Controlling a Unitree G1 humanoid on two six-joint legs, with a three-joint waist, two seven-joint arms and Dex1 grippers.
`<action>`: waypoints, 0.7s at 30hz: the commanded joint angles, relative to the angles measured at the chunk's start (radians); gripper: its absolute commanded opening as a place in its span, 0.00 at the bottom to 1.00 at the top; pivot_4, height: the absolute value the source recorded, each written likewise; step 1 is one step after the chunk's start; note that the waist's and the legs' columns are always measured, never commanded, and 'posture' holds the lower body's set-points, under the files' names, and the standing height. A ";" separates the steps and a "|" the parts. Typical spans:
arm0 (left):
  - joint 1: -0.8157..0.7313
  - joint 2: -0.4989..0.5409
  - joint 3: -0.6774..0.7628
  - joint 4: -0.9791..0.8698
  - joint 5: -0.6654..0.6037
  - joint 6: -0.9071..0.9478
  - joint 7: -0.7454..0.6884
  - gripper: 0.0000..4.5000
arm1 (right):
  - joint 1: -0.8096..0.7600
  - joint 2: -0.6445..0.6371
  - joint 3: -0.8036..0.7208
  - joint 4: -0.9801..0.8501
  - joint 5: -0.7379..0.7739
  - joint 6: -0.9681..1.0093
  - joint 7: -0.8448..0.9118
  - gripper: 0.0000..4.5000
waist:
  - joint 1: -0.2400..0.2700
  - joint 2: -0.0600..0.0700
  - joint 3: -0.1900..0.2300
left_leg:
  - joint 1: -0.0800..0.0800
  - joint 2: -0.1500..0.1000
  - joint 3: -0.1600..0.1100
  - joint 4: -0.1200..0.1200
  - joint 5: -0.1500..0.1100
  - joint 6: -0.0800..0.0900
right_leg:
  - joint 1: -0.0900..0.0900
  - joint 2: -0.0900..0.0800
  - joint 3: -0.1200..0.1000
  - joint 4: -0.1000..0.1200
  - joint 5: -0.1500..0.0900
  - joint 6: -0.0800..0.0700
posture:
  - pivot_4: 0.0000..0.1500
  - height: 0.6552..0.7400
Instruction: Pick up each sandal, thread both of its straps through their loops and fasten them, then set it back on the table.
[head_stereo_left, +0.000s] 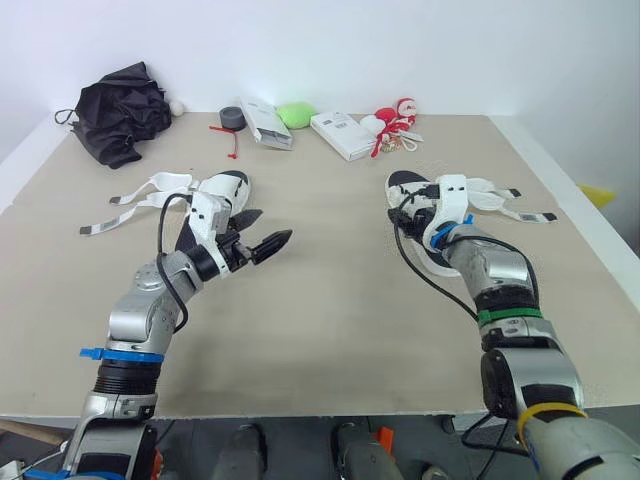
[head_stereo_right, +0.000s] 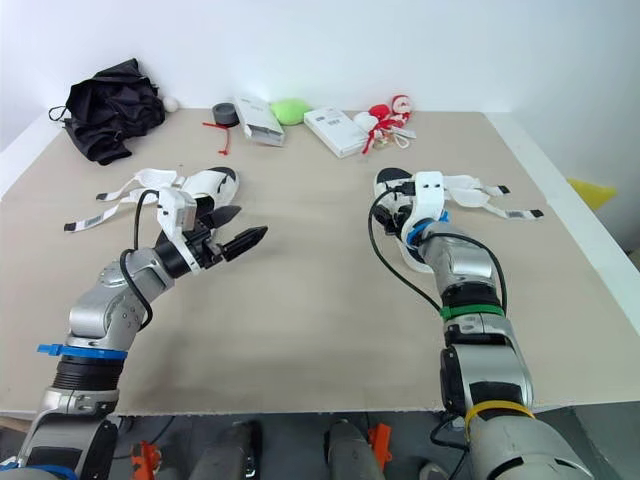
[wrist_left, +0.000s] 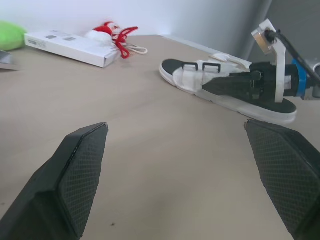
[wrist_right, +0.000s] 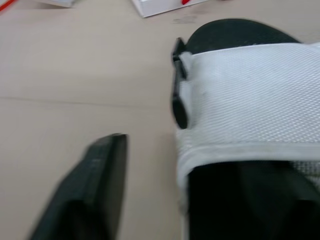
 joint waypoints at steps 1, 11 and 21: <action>0.007 0.011 0.037 -0.055 -0.020 -0.002 0.002 1.00 | -0.056 0.013 -0.027 0.084 -0.018 -0.112 0.030 0.26 | -0.001 0.000 0.000 | 0.000 0.000 0.000 0.000 0.000 0.000 | 0.000 0.000 0.000 0.000 0.000 0.000 | 1.00 0.98; -0.024 0.216 0.054 -0.033 -0.062 0.104 -0.199 1.00 | -0.001 -0.056 0.016 -0.159 0.107 0.008 0.558 0.03 | -0.021 0.001 0.000 | 0.000 0.000 -0.001 -0.001 0.000 0.000 | 0.000 0.001 0.000 0.000 0.000 0.000 | 1.00 0.98; -0.122 0.329 0.009 0.038 -0.108 0.148 -0.474 1.00 | 0.212 -0.208 0.274 -0.729 0.227 0.243 1.073 0.03 | -0.024 0.002 0.002 | -0.001 0.001 -0.005 -0.005 -0.001 -0.001 | -0.003 0.001 -0.004 0.002 -0.006 0.002 | 1.00 0.98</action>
